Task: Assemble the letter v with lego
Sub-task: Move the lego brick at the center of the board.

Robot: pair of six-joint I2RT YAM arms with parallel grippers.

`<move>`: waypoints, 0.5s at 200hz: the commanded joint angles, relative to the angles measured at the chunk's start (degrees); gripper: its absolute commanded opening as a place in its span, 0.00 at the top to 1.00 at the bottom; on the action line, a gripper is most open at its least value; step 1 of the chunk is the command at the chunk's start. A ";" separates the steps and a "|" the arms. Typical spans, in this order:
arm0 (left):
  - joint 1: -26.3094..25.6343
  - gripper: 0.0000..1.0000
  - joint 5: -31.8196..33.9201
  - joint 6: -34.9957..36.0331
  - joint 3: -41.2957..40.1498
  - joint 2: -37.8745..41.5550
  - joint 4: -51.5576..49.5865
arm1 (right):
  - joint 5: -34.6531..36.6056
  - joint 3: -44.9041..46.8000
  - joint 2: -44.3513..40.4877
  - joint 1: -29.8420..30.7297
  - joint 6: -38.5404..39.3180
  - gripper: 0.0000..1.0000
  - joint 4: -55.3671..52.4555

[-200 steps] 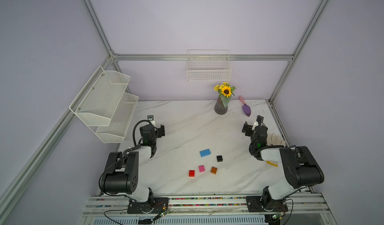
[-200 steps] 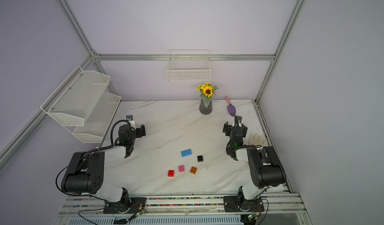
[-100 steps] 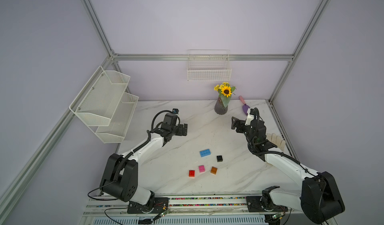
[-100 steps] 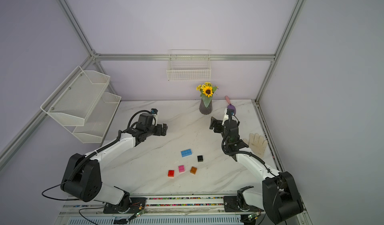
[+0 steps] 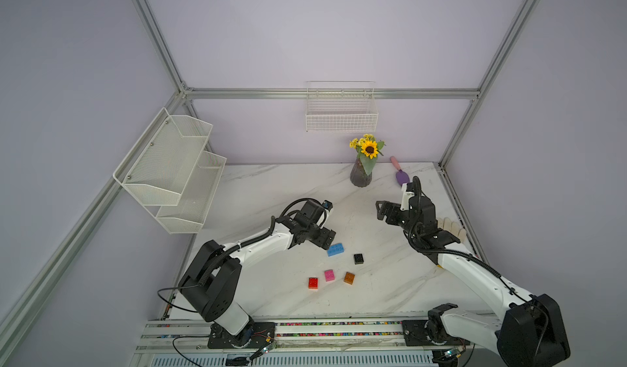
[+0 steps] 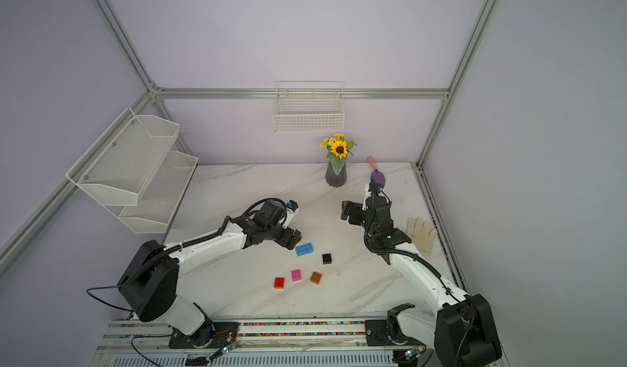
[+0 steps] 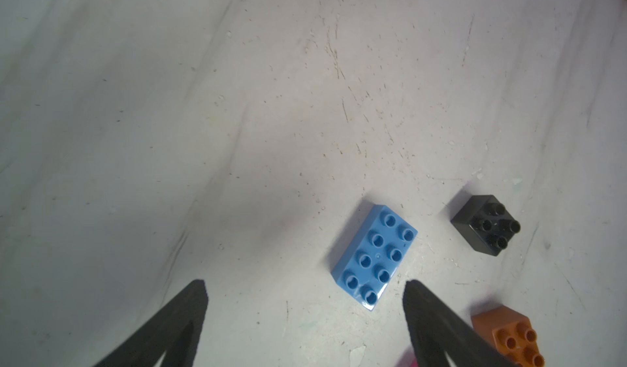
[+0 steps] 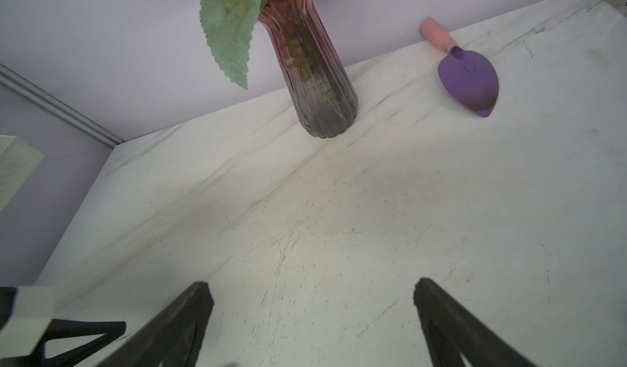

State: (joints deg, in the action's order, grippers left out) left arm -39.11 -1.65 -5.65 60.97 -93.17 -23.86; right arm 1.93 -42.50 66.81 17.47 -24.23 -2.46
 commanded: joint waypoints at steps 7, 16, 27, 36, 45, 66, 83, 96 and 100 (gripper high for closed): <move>-3.34 0.08 -1.48 8.34 5.02 -4.48 -4.35 | -3.83 -2.56 2.10 0.29 -0.42 0.03 -3.83; -3.97 0.09 -1.49 9.38 5.92 -5.72 -4.86 | -4.42 -2.76 2.49 0.30 -0.37 0.03 -4.34; -4.75 0.10 -1.92 10.65 6.91 -6.97 -5.02 | -5.23 -3.01 2.66 0.32 -0.05 0.03 -4.73; -5.40 0.11 -1.91 11.48 7.72 -7.89 -5.35 | -6.02 -3.26 2.91 0.34 0.13 0.03 -5.13; -5.90 0.11 -1.66 12.07 8.80 -8.75 -6.20 | -6.52 -3.82 3.18 0.31 0.37 0.03 -6.04; -6.75 0.12 -1.35 13.87 10.84 -11.09 -8.24 | -8.50 -4.69 4.28 0.32 0.83 0.03 -7.36; -6.94 0.14 -0.45 14.82 11.97 -12.75 -9.35 | -10.80 -4.87 5.16 0.32 1.02 0.03 -7.99; -7.07 0.15 0.69 15.39 12.24 -13.50 -9.54 | -12.16 -5.13 5.93 0.34 1.39 0.03 -9.31; -7.11 0.16 0.77 15.55 12.24 -13.56 -9.54 | -13.04 -5.22 6.00 0.33 1.40 0.03 -9.60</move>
State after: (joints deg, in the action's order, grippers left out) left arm -45.93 -1.91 5.56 71.55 -105.78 -31.27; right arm -6.63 -46.48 71.64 17.47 -23.51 -8.64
